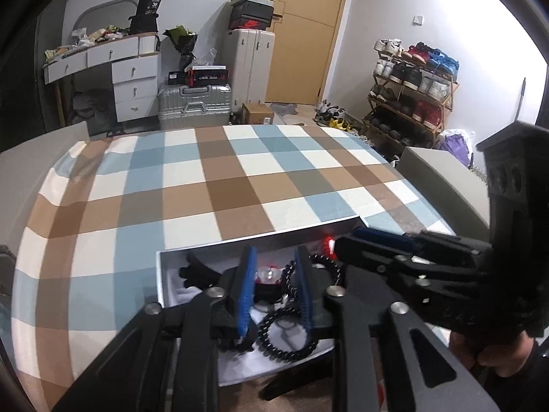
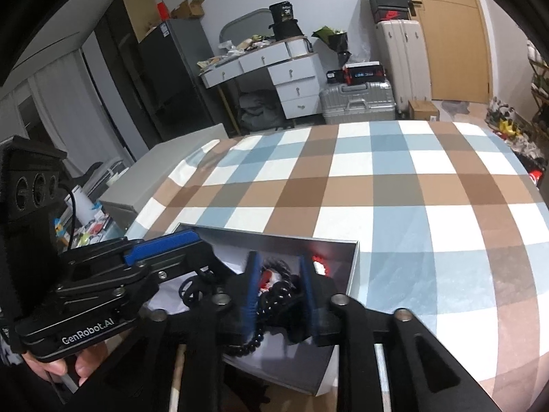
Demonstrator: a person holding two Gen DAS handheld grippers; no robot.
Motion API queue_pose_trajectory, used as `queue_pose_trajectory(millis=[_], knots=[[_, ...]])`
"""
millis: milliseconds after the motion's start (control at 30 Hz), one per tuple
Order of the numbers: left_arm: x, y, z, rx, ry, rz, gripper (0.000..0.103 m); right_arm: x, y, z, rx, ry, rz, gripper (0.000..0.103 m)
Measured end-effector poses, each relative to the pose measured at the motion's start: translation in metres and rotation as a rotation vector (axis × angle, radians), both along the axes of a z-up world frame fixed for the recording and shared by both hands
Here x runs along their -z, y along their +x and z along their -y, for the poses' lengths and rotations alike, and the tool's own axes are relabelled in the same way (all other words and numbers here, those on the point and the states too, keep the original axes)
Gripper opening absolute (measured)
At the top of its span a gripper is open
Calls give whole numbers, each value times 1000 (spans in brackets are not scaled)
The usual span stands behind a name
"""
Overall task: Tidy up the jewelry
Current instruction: 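Open both tools to drop the clip and hair tie into the box, then grasp the red 'I China' badge with the right tool while the left tool grasps a black clip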
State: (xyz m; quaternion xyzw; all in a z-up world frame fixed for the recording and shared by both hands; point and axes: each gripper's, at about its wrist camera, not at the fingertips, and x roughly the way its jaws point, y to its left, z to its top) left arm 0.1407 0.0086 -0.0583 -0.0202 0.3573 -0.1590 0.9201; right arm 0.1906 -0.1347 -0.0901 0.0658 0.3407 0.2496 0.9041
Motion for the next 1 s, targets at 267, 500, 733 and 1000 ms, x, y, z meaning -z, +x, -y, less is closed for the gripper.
queue_pose_trajectory(millis=[267,500,733,1000], knots=[[-10,-19,-14,-74,22,26,42,-24,-24,12,39,25,70,55],[-16,-45,-25,-143,11,73,63,-42,-58,22,64,43,137,76],[-17,-63,-25,-200,26,112,78,-44,-87,23,70,39,164,88],[-17,-77,-22,-216,59,148,86,-25,-122,18,64,-12,157,98]])
